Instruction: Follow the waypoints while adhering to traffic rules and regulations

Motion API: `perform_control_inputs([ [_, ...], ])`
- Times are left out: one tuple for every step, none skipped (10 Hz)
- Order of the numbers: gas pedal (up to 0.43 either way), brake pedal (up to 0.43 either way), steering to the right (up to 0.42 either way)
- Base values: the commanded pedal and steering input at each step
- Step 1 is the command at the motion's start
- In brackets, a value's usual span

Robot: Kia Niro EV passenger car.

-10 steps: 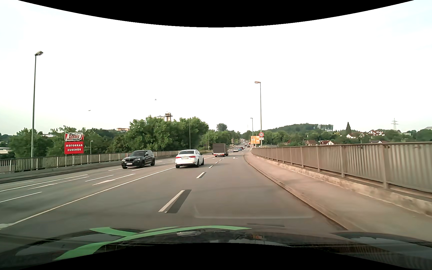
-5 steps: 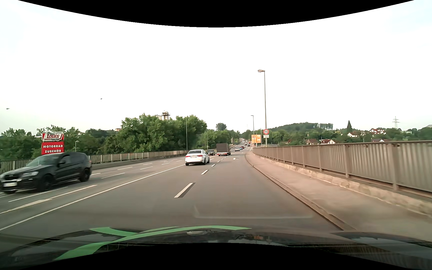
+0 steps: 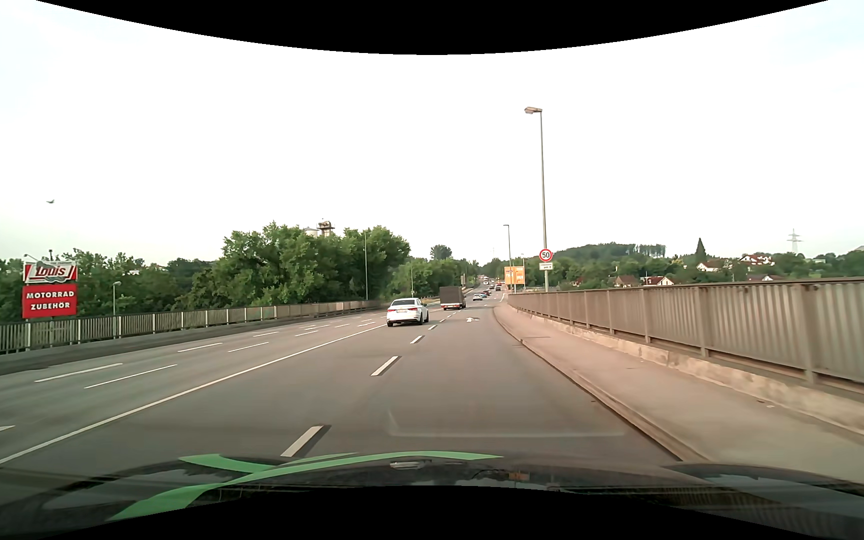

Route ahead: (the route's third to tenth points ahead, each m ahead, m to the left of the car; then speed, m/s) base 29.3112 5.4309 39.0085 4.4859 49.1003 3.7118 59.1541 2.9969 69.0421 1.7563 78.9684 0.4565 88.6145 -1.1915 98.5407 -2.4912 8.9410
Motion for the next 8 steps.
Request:
perform_control_inputs([
  [0.138, 0.0, 0.0],
  [0.138, 0.0, 0.0],
  [0.138, 0.0, 0.001],
  [0.157, 0.0, 0.002],
  [0.169, 0.0, 0.003],
  [0.169, 0.0, 0.003],
  [0.169, 0.0, 0.003],
  [0.169, 0.0, 0.004],
])
